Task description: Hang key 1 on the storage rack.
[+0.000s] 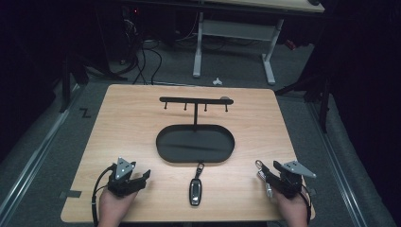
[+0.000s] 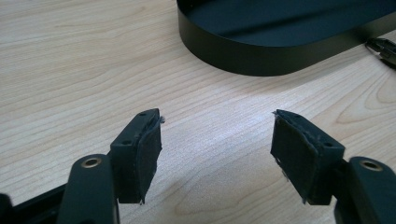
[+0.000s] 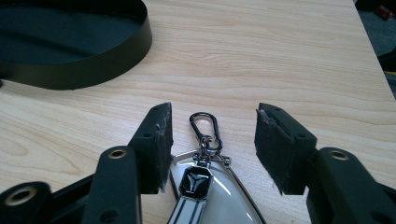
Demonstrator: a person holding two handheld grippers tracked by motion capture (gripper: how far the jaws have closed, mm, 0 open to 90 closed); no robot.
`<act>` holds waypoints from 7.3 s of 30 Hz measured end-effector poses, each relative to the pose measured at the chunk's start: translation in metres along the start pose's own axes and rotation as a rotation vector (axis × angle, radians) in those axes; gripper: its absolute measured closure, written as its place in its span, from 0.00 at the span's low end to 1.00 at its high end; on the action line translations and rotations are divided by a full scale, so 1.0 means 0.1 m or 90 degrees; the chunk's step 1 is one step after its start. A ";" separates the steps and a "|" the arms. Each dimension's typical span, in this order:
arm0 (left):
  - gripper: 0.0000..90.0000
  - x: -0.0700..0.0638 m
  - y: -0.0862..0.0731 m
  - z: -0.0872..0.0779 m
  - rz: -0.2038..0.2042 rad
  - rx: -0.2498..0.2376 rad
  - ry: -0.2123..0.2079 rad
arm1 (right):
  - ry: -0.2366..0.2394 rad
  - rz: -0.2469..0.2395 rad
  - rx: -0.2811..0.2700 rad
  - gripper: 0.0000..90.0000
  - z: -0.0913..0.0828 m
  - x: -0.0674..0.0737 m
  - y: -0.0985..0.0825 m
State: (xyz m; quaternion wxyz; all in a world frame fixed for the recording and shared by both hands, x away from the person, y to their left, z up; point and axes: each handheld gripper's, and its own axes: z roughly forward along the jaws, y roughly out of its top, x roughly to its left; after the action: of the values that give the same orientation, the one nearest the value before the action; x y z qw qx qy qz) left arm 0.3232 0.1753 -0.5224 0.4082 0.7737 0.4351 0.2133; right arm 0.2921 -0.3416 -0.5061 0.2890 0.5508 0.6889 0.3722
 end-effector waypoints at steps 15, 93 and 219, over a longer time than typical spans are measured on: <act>0.38 -0.02 -0.01 0.02 0.010 -0.005 -0.008 | 0.127 -0.120 0.002 0.62 0.05 0.71 0.11; 0.37 -0.14 0.06 0.10 0.035 -0.015 -0.024 | 0.223 -0.212 0.106 1.00 0.07 1.24 -0.07; 0.38 0.01 -0.04 -0.10 0.023 -0.023 -0.012 | 0.249 -0.449 0.528 0.87 0.89 2.04 0.76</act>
State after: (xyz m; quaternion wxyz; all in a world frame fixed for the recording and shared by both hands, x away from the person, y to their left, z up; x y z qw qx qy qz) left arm 0.3144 0.1819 -0.5201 0.4228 0.7757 0.4133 0.2209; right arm 0.3589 -0.1172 -0.4900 0.0226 0.2759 0.9598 0.0471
